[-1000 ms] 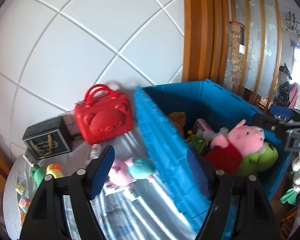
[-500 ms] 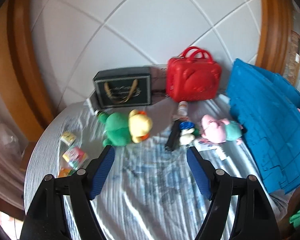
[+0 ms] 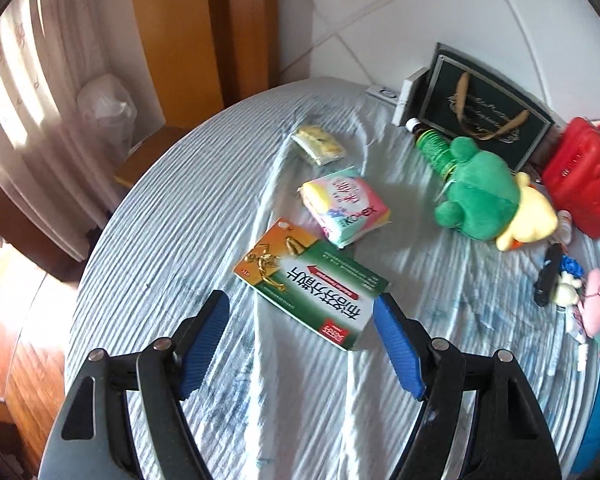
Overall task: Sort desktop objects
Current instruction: 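Grasp the green ibuprofen box with the left gripper while the right grasps the white bottle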
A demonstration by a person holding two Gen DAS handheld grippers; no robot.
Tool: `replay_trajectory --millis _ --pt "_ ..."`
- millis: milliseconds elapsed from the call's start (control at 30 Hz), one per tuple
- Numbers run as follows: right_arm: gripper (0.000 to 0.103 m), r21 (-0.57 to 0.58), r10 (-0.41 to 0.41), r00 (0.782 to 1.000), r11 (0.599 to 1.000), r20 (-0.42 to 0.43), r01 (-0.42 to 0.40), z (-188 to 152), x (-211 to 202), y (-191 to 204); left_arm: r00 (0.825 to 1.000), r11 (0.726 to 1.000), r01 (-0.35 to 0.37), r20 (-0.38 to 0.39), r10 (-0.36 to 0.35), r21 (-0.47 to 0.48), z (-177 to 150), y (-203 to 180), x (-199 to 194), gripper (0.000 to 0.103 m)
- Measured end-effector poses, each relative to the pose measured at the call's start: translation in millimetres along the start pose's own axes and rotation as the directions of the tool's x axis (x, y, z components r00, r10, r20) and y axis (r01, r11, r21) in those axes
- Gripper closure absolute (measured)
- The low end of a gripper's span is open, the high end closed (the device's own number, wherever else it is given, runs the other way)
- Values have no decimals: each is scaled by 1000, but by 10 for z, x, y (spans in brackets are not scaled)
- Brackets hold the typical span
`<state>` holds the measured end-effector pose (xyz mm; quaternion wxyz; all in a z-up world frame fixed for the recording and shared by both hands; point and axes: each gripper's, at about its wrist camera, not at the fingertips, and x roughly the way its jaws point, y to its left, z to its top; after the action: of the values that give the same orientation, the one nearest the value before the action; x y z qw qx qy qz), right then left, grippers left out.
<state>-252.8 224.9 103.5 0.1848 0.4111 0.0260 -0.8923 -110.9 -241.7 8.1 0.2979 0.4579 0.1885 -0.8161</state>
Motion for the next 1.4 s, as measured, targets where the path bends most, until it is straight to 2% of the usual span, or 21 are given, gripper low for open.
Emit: replay_trajectory --millis 133,233,333,433,500,633,700,767,800,900,933,1000,1100,1167,1233,1333,1367,1400 --pt "0 26 -7 996 1000 -87 9 -103 512 -99 993 989 -13 -122 -5 -148 97 92 535 29" --pt "0 58 -10 989 998 -147 18 -142 860 -216 980 955 -40 -200 -20 -293 151 171 900 29" --pt "0 73 -21 981 997 -190 35 -182 1135 -313 972 918 -37 -226 -58 -394 219 212 1139 29" --pt "0 93 -5 974 995 -227 27 -245 1366 -403 969 903 -66 -242 -43 -424 298 179 1270 29" --pt "0 105 -5 968 994 -250 32 -281 1488 -458 970 901 -114 -244 9 -419 331 120 1305 27" --pt "0 128 -10 961 991 -277 48 -328 1672 -586 958 914 -182 -276 82 -363 345 -56 1398 10" --pt "0 138 -8 958 989 -287 50 -352 1741 -627 945 920 -226 -299 128 -320 322 -135 1441 6" --pt "0 134 -15 956 989 -293 57 -374 1780 -640 930 912 -274 -324 171 -304 244 -152 1420 6" --pt "0 127 -20 955 990 -296 60 -392 1794 -638 929 906 -283 -326 177 -314 183 -137 1386 5" --pt "0 112 -27 955 992 -296 63 -446 1813 -635 931 890 -263 -340 132 -372 -32 -55 1373 3" --pt "0 112 -27 954 992 -297 63 -463 1822 -639 922 889 -251 -374 100 -382 -99 -26 1453 0" --pt "0 113 -27 953 992 -302 63 -494 1863 -642 940 889 -244 -321 118 -387 -114 -4 1444 0" --pt "0 129 -32 954 989 -298 74 -498 1899 -667 949 918 -216 -292 117 -334 -91 -12 1471 0" --pt "0 150 -16 955 987 -298 64 -499 1908 -701 947 932 -194 -305 97 -305 -86 7 1487 0" --pt "0 160 -19 954 985 -298 70 -484 1874 -735 951 950 -168 -296 86 -262 -105 11 1463 5" --pt "2 161 -35 965 984 -260 79 -460 1752 -769 960 971 -132 -268 76 -197 -208 8 1389 8" --pt "12 163 -34 966 984 -255 78 -454 1724 -781 963 976 -127 -258 78 -179 -251 9 1361 8" --pt "30 165 -32 967 983 -253 76 -454 1705 -792 965 979 -119 -250 75 -165 -298 15 1327 8"
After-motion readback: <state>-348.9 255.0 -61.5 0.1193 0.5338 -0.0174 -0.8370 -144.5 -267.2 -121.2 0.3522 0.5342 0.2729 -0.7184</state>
